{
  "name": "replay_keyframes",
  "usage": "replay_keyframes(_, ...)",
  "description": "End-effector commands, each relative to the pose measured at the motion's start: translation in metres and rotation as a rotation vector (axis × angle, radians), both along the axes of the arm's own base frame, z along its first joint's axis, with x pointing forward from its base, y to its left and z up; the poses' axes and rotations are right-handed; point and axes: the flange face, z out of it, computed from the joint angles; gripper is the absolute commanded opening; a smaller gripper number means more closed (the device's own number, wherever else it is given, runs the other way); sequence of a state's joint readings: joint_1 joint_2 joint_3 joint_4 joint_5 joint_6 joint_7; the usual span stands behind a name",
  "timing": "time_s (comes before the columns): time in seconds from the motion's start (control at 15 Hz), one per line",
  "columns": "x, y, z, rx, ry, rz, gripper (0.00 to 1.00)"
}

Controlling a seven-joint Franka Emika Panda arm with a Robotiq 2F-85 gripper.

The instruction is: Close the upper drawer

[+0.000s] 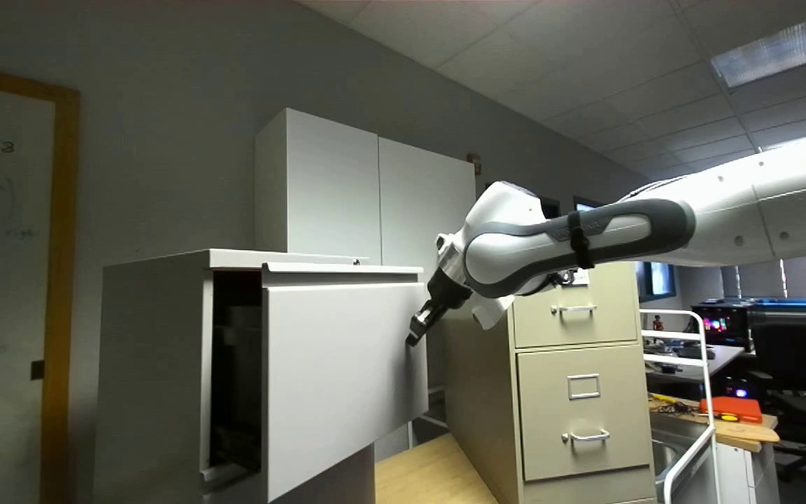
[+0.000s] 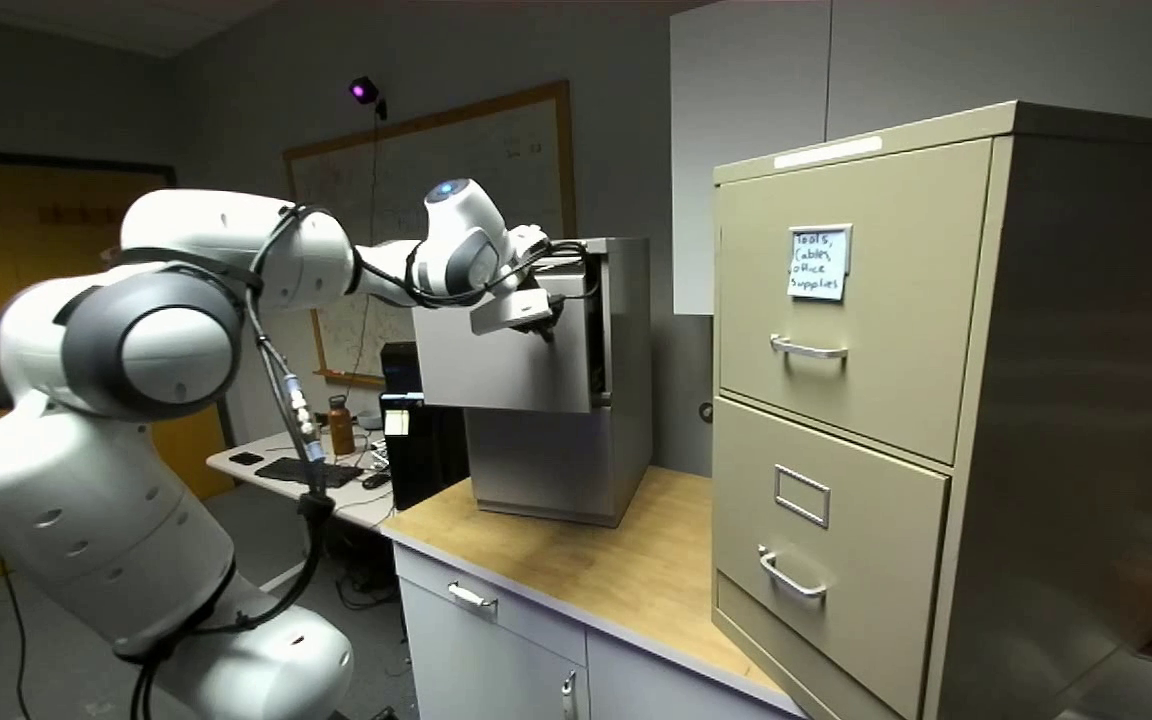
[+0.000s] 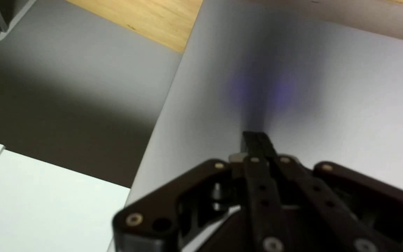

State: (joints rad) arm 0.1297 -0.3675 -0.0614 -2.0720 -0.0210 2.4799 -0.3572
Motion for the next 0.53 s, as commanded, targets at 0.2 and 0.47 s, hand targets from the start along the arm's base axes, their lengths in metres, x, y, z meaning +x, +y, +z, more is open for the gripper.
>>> replay_keyframes(0.2,0.102,0.022,0.007,0.070,-0.035,0.094,0.00)
replay_keyframes(0.47,0.141,0.035,0.013,0.083,-0.031,0.110,0.00)
